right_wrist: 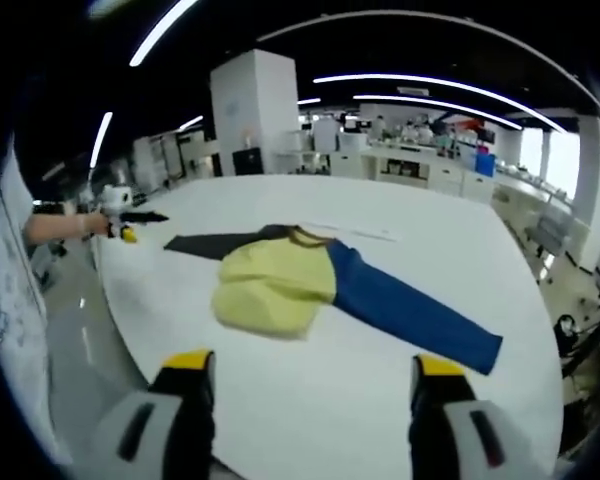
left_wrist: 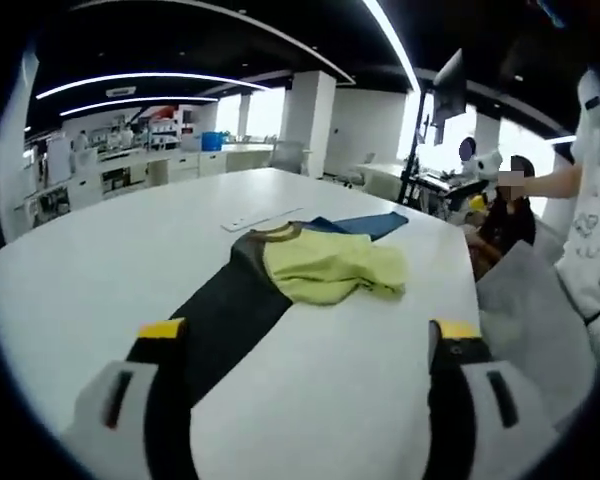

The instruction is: Fold the garment on the visible template until the final outline fits inside the template.

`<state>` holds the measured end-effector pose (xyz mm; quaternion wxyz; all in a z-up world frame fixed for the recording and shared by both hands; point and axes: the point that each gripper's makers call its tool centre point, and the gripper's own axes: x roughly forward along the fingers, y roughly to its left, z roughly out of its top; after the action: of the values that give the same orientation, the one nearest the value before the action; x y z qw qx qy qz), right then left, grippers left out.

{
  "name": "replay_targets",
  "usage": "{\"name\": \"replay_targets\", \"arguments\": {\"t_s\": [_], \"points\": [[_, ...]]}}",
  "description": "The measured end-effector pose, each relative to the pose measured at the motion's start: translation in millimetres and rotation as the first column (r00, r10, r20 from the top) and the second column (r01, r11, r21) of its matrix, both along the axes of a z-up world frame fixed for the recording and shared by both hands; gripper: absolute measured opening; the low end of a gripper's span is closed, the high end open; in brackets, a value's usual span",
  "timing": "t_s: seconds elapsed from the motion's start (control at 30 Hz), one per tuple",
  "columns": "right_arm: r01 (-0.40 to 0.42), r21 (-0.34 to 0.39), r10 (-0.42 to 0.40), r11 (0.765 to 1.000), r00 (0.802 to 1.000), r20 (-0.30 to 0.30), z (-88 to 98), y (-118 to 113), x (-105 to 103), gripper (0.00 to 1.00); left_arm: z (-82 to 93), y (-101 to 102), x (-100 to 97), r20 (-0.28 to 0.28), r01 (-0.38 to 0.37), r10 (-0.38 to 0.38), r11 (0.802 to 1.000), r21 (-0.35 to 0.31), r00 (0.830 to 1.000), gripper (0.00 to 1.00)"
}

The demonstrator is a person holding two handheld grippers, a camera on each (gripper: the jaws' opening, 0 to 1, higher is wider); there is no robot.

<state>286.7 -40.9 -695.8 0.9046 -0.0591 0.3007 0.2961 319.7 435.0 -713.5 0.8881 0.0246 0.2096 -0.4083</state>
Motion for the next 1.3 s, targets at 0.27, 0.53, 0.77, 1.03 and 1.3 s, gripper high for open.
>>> {"name": "replay_targets", "arguments": {"t_s": [0.27,0.53,0.77,1.03,1.3], "points": [[-0.037,0.010,0.037,0.999,0.999,0.015,0.0,-9,-5,0.79,2.4,-20,-12.7,0.010,-0.028,0.028,1.000,-0.001,1.000,0.92],[-0.062,0.007,0.062,0.998,0.998,0.025,-0.5,-32,-8,0.77,5.6,-40,-20.4,0.020,-0.061,0.061,0.998,0.017,0.998,0.90],[-0.085,0.007,0.084,0.996,0.996,0.033,-3.0,-50,-7,0.76,6.5,-64,-27.7,0.028,-0.074,0.073,0.997,0.028,0.997,0.89],[-0.108,0.016,0.107,0.994,0.993,0.040,-4.9,-69,0,0.77,6.1,-84,-33.9,0.032,-0.091,0.091,0.995,0.025,0.995,0.90],[-0.117,0.014,0.116,0.993,0.992,0.046,-10.7,-75,7,0.76,4.0,-92,-41.2,0.025,-0.106,0.105,0.994,0.020,0.994,0.90]]}}
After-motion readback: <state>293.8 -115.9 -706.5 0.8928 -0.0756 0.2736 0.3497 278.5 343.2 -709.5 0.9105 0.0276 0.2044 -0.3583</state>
